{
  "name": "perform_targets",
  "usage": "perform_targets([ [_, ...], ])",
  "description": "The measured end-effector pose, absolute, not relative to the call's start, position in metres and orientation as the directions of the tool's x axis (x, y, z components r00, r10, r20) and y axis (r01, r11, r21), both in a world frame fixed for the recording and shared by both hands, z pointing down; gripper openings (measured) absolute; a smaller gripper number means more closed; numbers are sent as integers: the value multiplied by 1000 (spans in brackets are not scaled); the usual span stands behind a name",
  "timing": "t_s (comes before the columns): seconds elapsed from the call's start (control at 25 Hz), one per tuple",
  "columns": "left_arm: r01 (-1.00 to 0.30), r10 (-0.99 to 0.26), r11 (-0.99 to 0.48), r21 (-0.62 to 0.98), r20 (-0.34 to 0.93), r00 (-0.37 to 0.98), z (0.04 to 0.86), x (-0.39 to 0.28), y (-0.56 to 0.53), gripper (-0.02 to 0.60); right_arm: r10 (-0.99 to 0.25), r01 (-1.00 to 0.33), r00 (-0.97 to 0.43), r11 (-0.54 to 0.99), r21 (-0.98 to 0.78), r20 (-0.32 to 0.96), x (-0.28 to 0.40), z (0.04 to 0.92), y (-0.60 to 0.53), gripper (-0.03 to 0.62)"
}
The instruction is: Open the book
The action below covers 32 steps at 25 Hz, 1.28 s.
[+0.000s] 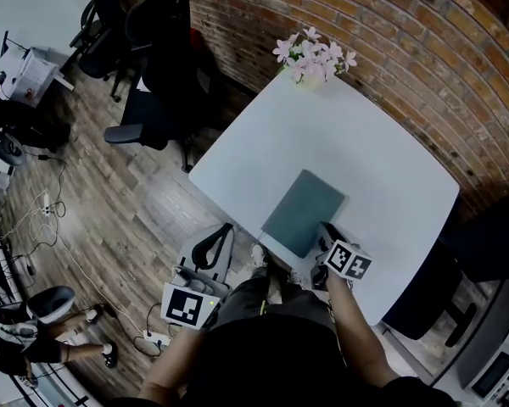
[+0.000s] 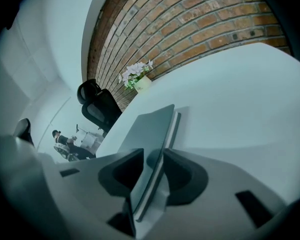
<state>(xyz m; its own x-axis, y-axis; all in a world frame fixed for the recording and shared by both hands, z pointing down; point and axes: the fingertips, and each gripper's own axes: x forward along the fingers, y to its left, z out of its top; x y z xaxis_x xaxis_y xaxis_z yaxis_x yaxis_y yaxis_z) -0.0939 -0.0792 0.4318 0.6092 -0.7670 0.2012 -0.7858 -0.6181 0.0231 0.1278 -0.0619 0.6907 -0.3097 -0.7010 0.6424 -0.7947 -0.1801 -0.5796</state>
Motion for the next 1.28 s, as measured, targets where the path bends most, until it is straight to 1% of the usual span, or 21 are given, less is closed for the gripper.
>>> perform_targets([
  [0.4,-786,-765,-618,36,205,611,437,-98,-83,26,-693,-763,-314,-223,-607,649,123,700,-62,138],
  [0.68,-782,-760,-621,46,209,616,440,-97,-86,26,-679,-790,-283,-234,-566,677,125,704,-63,115],
  [0.84,-778,-756,-626,45,208,620,439,-97,-89,26,-690,-773,-278,-252,-582,668,127,702,-62,95],
  [1.04,-777,-753,-627,49,216,621,442,-96,-90,26,-703,-784,-274,-233,-576,657,128,692,-62,74],
  [1.28,-770,-747,-636,53,208,632,441,-90,-92,26,-727,-779,-284,-206,-593,626,126,679,-63,63],
])
